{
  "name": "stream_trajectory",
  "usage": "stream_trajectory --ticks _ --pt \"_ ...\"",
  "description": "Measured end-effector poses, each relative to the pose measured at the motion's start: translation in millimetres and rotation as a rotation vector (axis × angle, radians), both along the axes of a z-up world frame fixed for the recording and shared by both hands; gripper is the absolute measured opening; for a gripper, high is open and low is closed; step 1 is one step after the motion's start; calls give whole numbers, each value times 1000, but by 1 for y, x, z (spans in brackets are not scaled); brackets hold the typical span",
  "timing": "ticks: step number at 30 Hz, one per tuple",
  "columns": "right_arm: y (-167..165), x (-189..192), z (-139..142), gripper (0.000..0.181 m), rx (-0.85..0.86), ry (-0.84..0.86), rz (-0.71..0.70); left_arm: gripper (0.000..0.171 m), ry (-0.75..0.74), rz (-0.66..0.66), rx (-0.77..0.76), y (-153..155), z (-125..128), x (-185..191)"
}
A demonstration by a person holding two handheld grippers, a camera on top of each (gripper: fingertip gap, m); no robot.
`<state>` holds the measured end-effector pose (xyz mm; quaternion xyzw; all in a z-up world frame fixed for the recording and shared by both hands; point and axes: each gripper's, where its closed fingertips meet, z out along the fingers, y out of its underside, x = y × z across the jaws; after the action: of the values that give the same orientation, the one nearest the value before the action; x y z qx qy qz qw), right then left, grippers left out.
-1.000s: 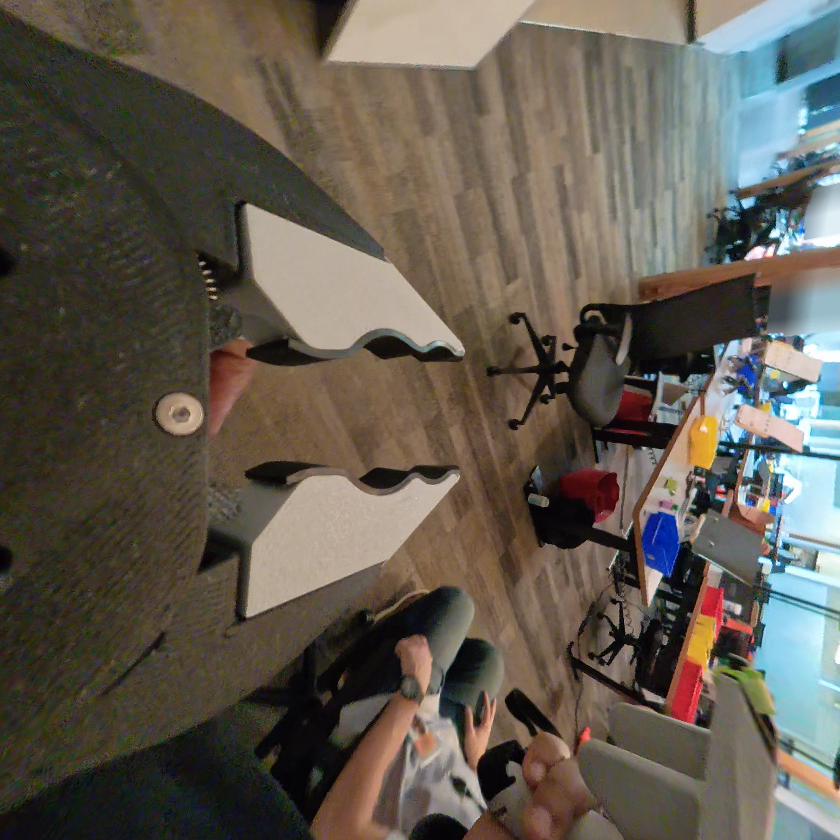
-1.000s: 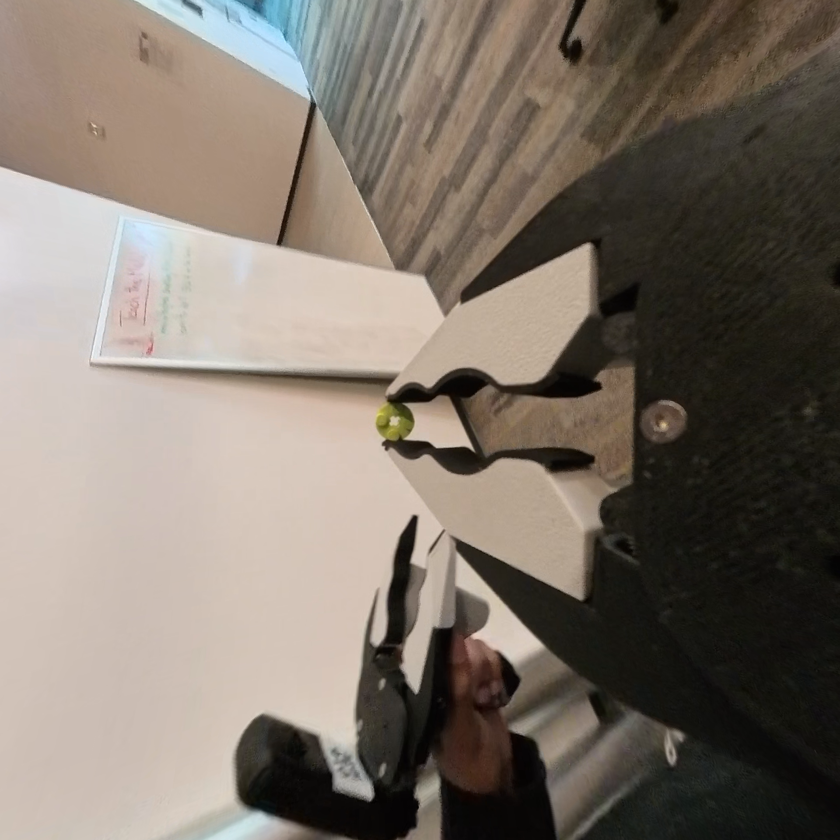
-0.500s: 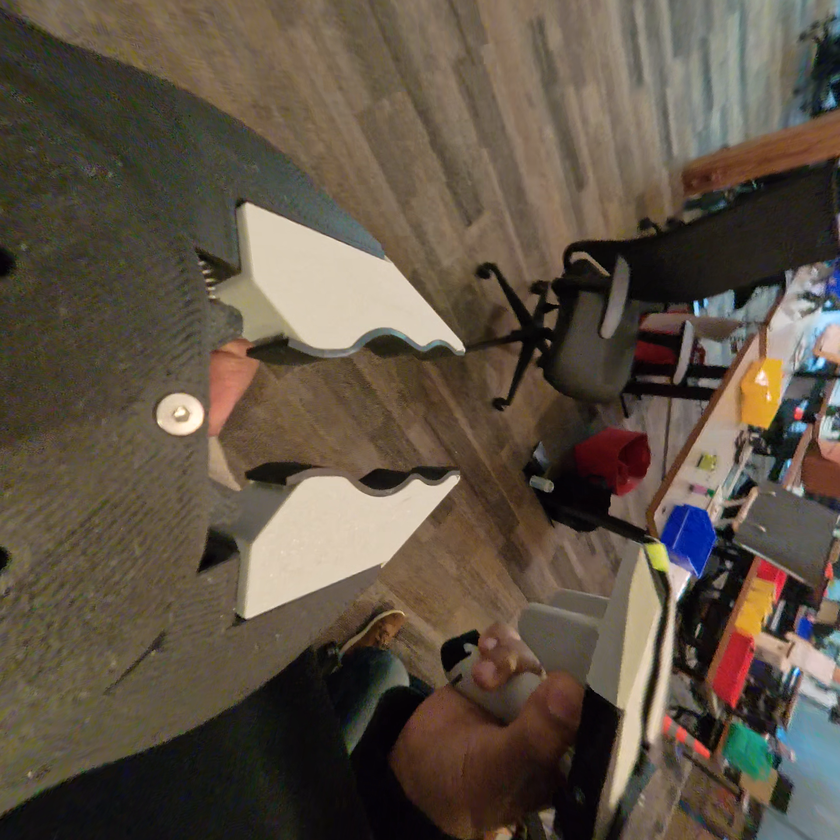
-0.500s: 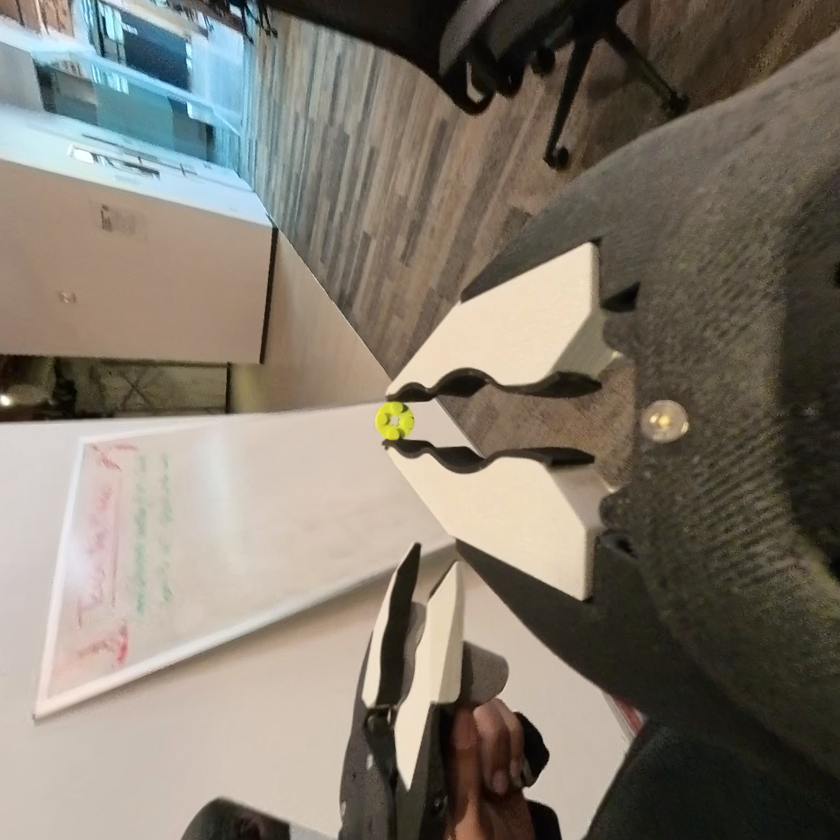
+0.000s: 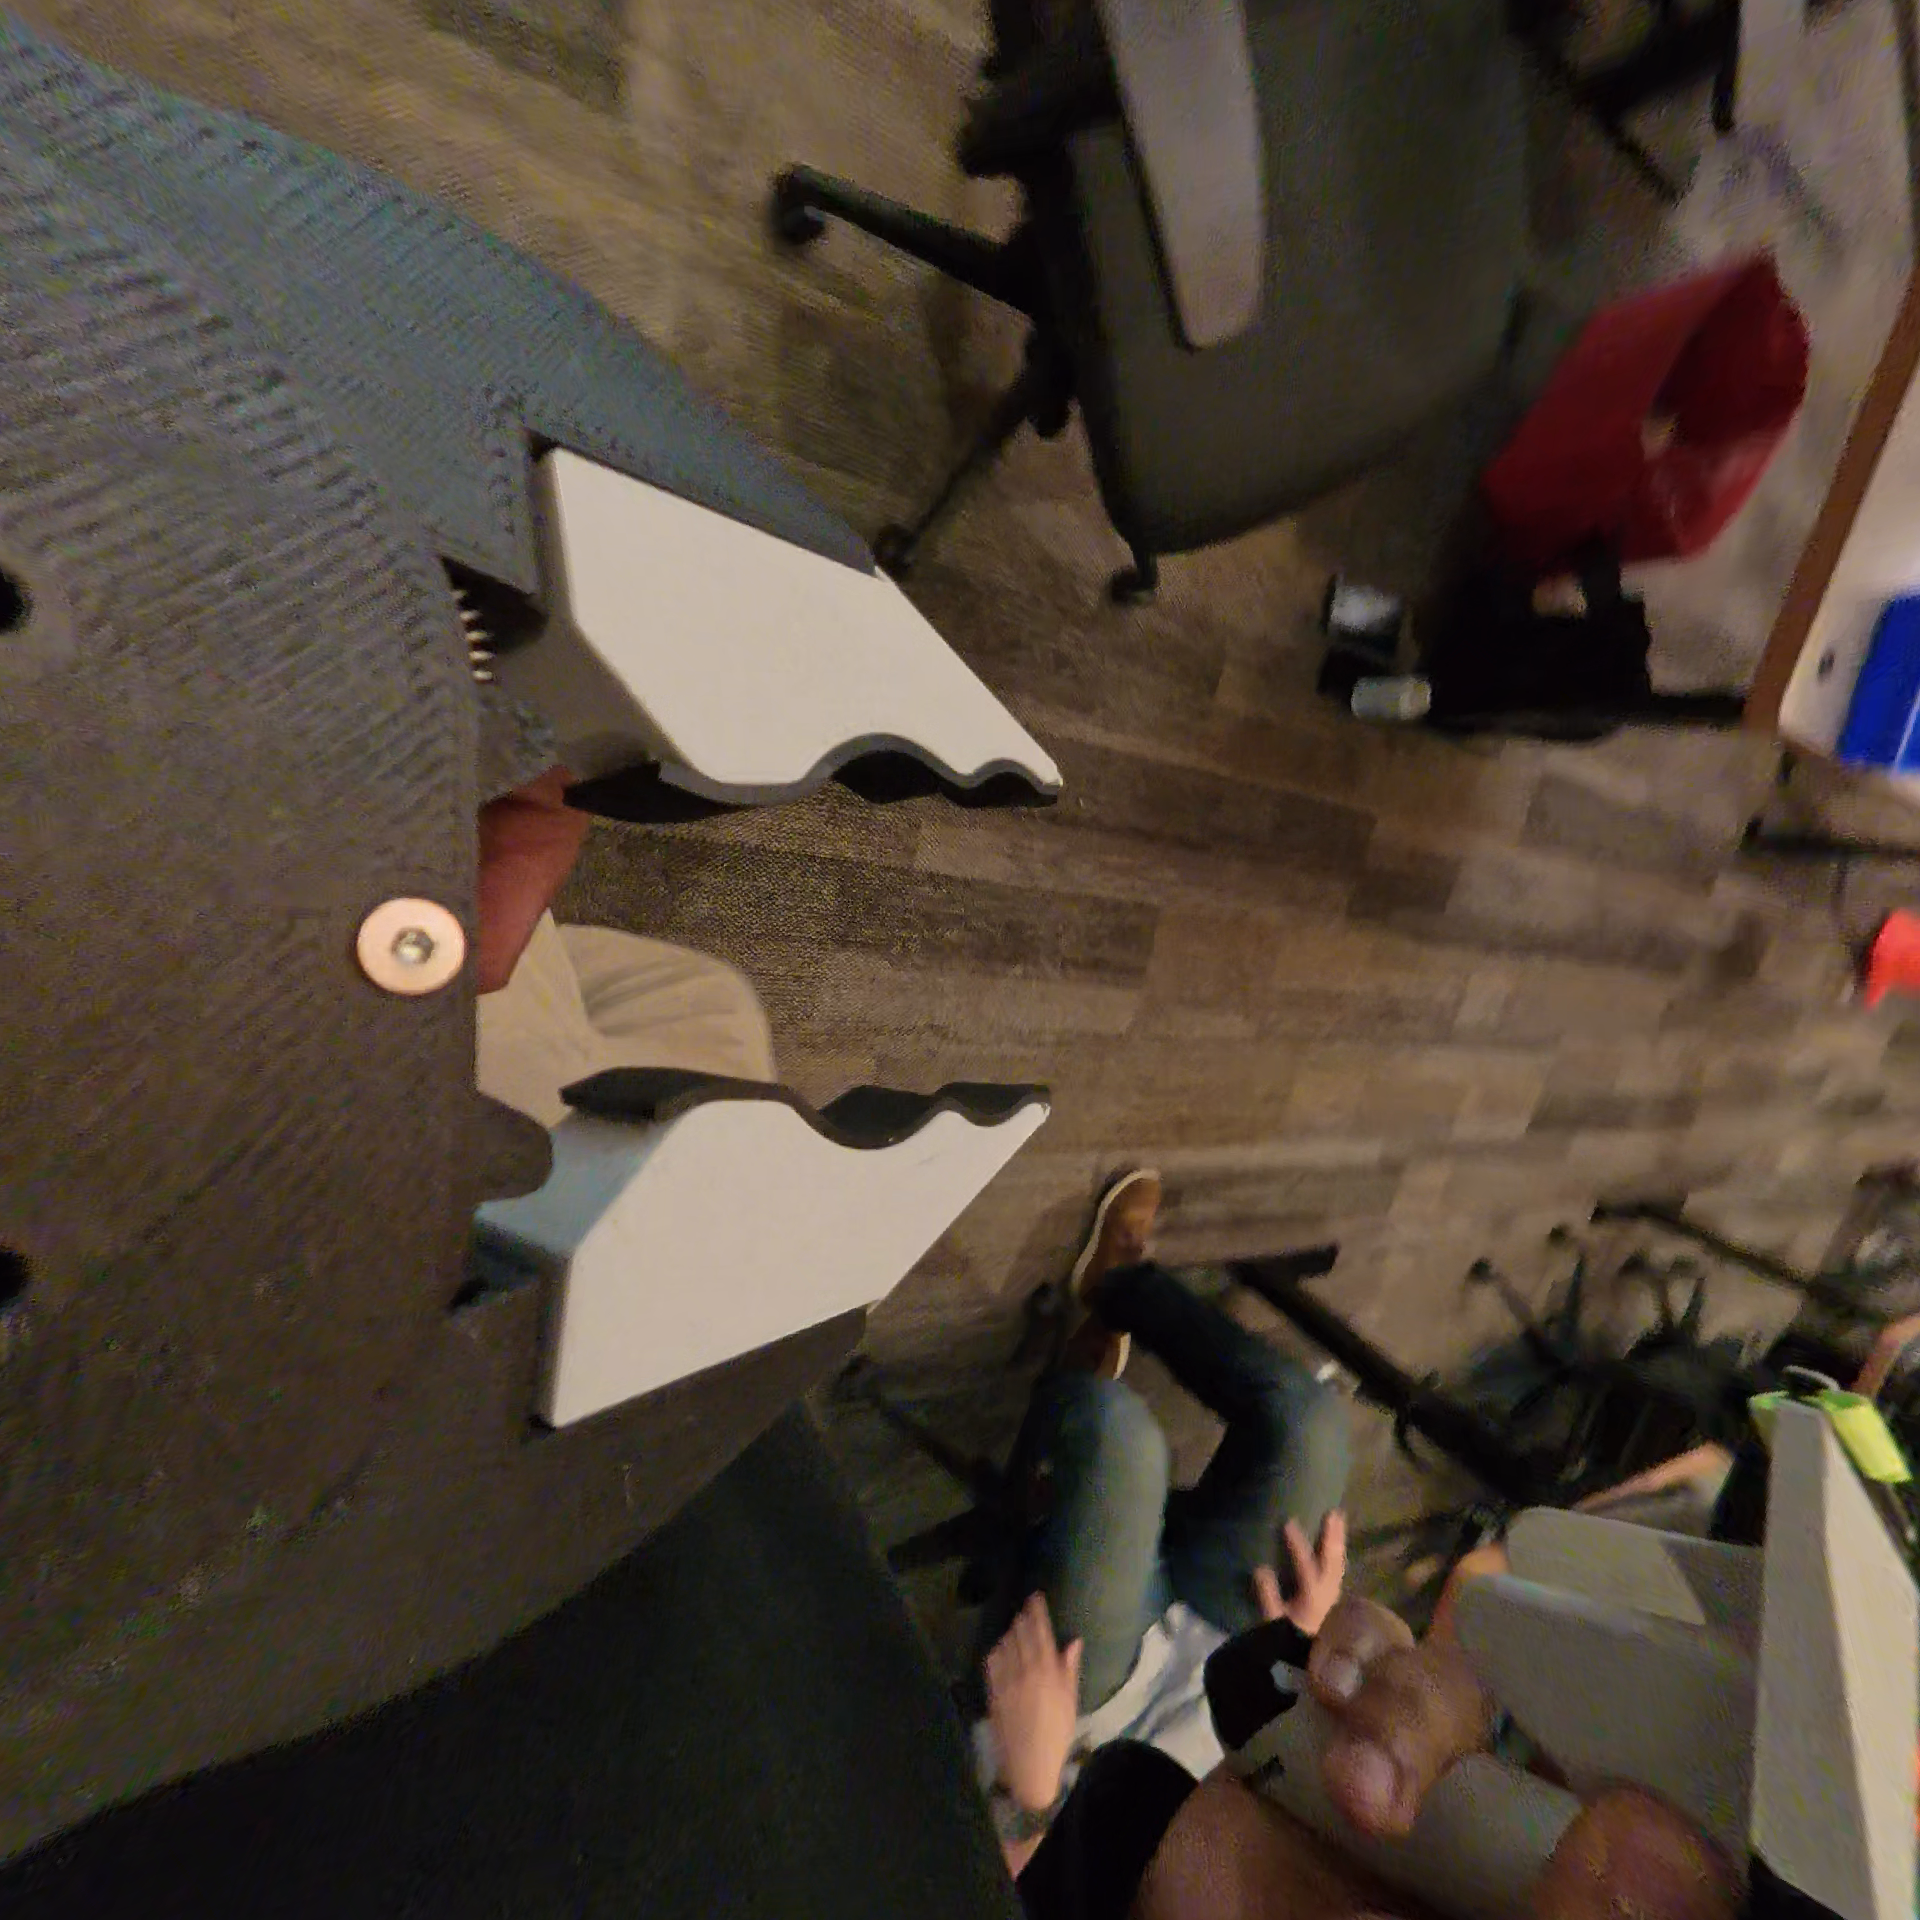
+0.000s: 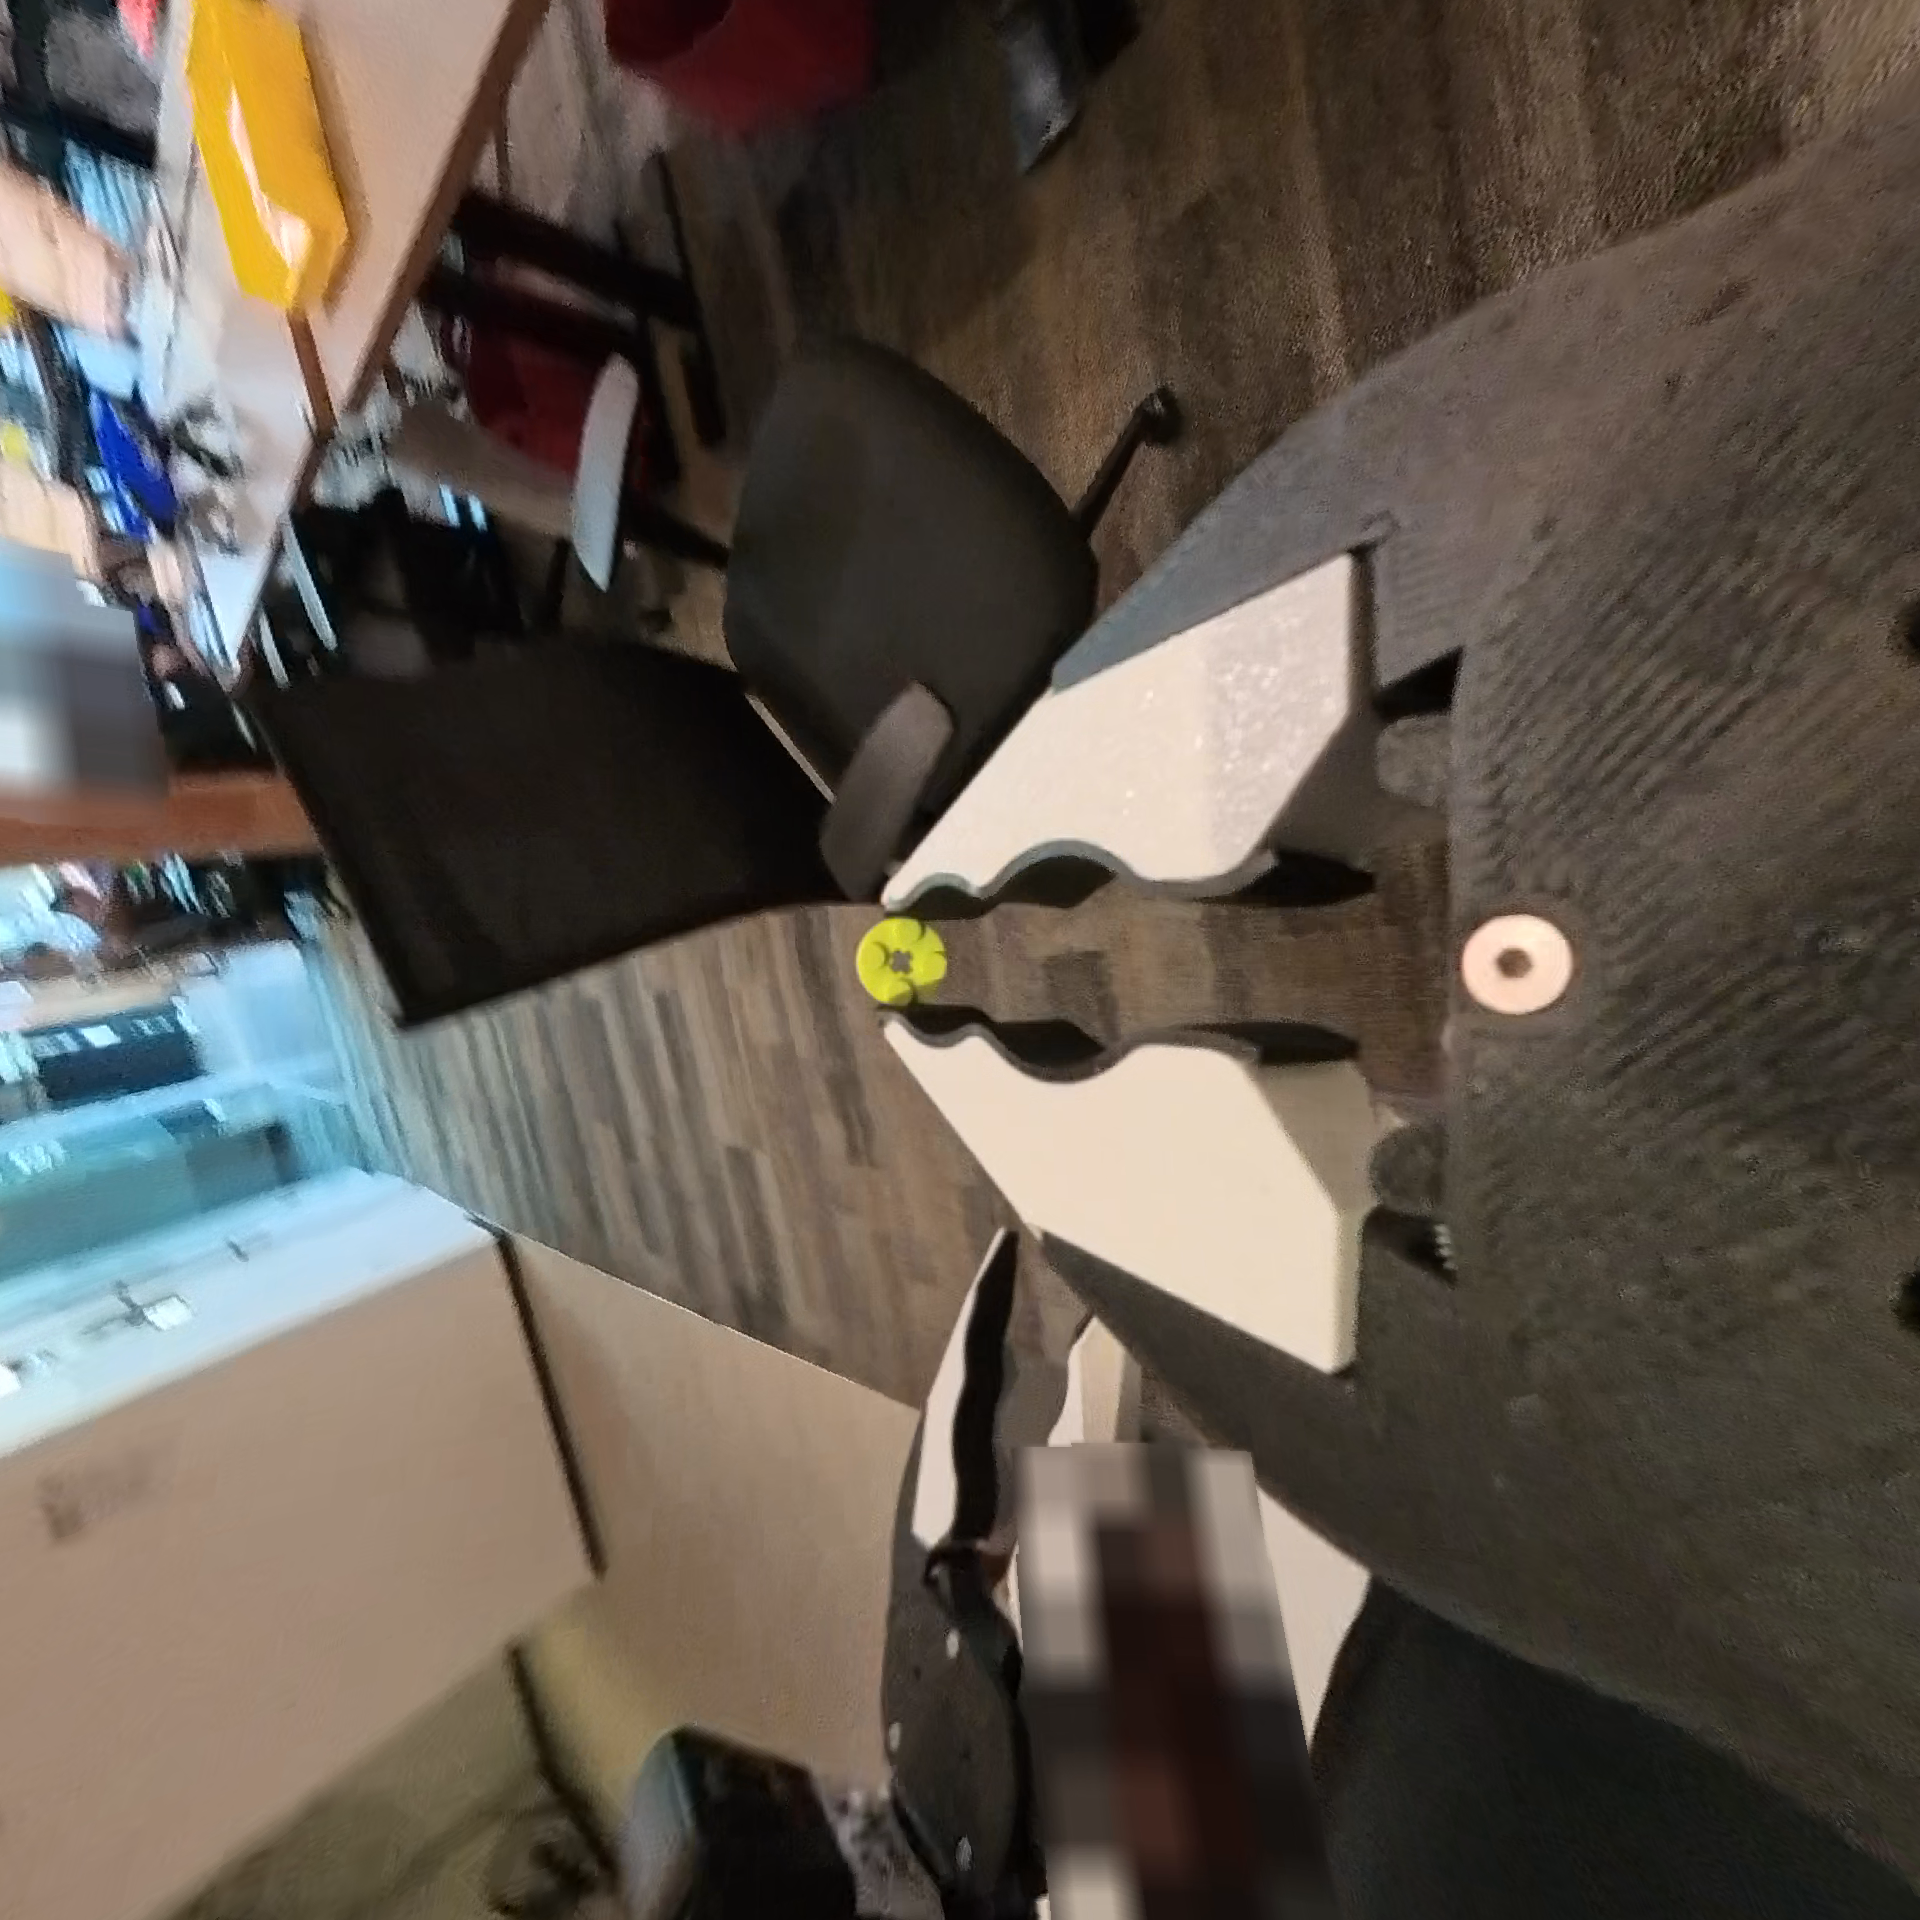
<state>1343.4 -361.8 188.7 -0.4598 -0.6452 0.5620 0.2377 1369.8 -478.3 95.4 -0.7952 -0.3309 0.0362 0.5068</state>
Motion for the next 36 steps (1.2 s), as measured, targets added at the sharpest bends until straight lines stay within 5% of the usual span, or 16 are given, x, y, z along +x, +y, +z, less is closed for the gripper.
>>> stream_trajectory --ticks 6,14,18,23,31,34,36 --pt "77 -126 22 15 -2 -62 -232 51 70 -255 -53 62 42 -176" --pt "248 -310 -78 15 14 -158 -331 50 39 -153 -87 201 -18 -396" --pt "316 -411 -53 14 19 -121 -271 50 -49 -166 -85 289 4 -470" --pt "384 -508 -11 15 -54 -14 -324 50 39 -252 -202 352 34 -562" --pt "462 -599 -42 14 -48 14 -528 48 98 -560 -212 473 -1 -691" --pt "498 -639 -92 14 -41 -19 -687 49 148 -755 -160 534 -46 -738" --pt "522 -677 -137 14 -95 -39 -795 47 190 -879 3 569 -71 -772"
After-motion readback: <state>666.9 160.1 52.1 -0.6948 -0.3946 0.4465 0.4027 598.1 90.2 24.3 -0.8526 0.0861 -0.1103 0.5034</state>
